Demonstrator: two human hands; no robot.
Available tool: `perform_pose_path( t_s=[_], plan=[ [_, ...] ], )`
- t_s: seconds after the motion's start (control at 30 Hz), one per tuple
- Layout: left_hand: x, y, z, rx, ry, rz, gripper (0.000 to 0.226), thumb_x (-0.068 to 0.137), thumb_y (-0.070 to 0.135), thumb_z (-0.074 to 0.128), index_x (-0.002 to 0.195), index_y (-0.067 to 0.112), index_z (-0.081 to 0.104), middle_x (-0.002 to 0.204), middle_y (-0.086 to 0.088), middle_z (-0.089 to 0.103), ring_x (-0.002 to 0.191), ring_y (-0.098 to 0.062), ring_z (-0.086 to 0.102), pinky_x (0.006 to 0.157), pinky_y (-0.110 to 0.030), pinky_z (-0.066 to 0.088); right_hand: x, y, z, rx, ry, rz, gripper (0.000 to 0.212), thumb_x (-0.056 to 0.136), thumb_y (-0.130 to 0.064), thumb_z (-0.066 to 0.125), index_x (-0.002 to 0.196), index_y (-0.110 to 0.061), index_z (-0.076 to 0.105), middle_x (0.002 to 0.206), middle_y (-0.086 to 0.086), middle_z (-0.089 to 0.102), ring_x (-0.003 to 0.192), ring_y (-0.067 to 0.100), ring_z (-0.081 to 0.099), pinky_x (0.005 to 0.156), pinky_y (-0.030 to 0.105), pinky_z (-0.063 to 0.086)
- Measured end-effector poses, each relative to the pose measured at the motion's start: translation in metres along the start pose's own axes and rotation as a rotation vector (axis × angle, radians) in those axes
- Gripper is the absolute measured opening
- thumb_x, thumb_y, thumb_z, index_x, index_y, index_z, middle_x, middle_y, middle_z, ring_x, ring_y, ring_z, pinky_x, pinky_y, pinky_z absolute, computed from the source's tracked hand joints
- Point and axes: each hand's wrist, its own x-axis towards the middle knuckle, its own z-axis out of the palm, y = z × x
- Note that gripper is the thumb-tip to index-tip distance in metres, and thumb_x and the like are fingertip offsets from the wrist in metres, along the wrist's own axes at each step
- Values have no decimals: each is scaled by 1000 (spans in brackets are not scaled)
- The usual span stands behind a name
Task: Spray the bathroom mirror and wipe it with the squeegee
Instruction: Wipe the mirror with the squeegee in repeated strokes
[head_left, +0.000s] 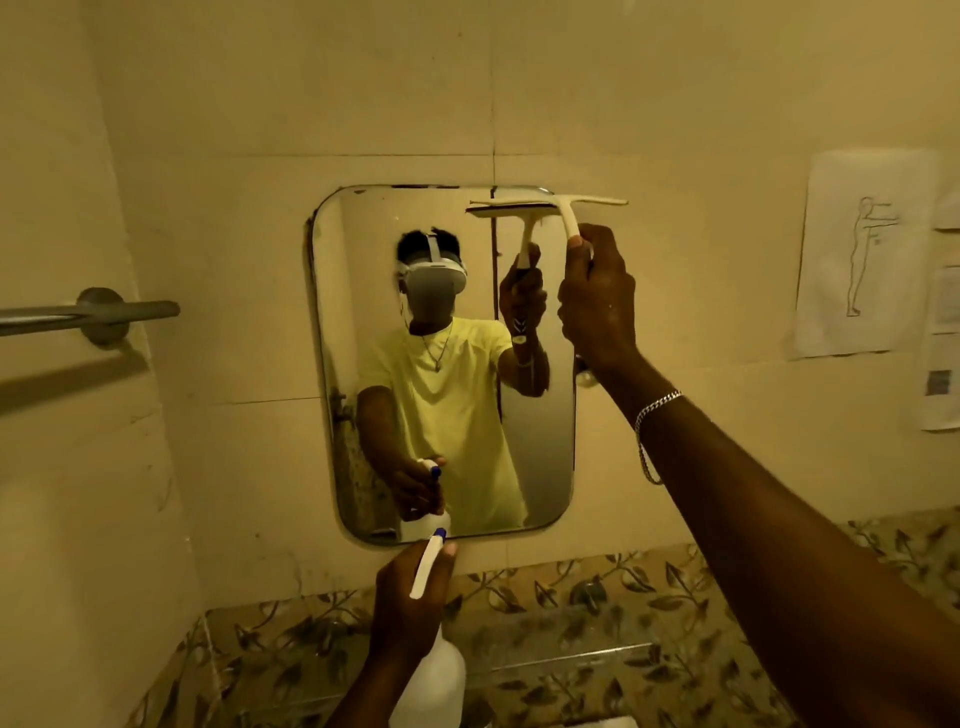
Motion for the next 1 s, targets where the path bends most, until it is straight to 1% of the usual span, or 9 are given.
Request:
perform_pose_path(
  t_s=[0.07, 0.2, 0.3, 0.37, 0.43, 0.53, 0.7, 0.87, 1.0],
  plan=[
    [1, 0, 1, -1, 0, -17, 32, 98, 10, 69, 67, 19, 67, 58, 1, 63, 61, -14, 64, 51, -19, 45, 7, -3, 1, -4, -1, -10, 31, 111, -34, 36, 130, -16, 51, 67, -13, 54, 42, -7, 56, 39, 10, 40],
    [1, 1, -2, -5, 8, -31, 30, 98, 10, 69, 69, 16, 68, 57, 1, 64, 61, -14, 65, 51, -17, 47, 14, -1, 4, -3, -16, -2, 30, 111, -29, 36, 132, -12, 50, 68, -13, 54, 42, -12, 56, 38, 4, 38],
    [2, 1, -4, -22, 16, -33, 27, 98, 13, 68, 71, 11, 72, 60, 0, 67, 63, -15, 67, 55, -32, 53, 16, -1, 6, -43, -10, -11, 31, 112, -27, 36, 132, -10, 51, 68, -13, 52, 43, -14, 55, 37, 3, 37],
    [4, 3, -5, -29, 11, -31, 30, 100, 20, 66, 73, 10, 72, 61, -1, 68, 62, -17, 67, 56, -36, 53, 17, -3, 6, -78, 0, -25, 31, 112, -26, 35, 133, -10, 52, 69, -13, 51, 47, -12, 57, 38, 2, 37],
    [6, 5, -6, -23, 10, -23, 31, 100, 23, 64, 73, 10, 72, 61, -2, 68, 64, -16, 67, 55, -31, 53, 17, -6, 6, -125, 1, -43, 33, 112, -26, 35, 133, -10, 55, 71, -15, 50, 51, -4, 58, 42, 1, 37],
    [8, 8, -7, -24, 8, -17, 24, 100, 13, 66, 77, 11, 73, 64, 1, 69, 70, -8, 70, 55, -13, 50, 3, 2, 4, -153, 4, -63, 33, 111, -26, 36, 125, -10, 61, 69, -17, 50, 57, -14, 58, 48, 1, 39],
    [7, 7, -10, -30, 12, -5, 22, 99, 18, 64, 81, 8, 74, 65, 3, 69, 70, -4, 70, 56, -7, 48, -111, 69, 0, -216, -40, -72, 32, 111, -29, 37, 137, -23, 55, 68, -16, 52, 52, 1, 57, 43, 9, 37],
    [1, 6, -18, -8, 37, 0, 36, 98, 33, 60, 76, 7, 72, 63, -4, 69, 68, -14, 68, 54, -21, 49, -272, 150, -13, -295, -146, 199, 39, 109, -31, 40, 146, -27, 50, 63, -5, 57, 47, 10, 55, 38, 13, 38],
    [-4, 4, -23, -9, 22, 9, 30, 100, 29, 62, 78, 10, 71, 63, -3, 69, 64, -18, 67, 54, -25, 51, -346, 173, -27, -263, -203, 486, 57, 99, -52, 29, 140, -25, 58, 77, -10, 65, 65, 5, 63, 49, 12, 42]
  ],
)
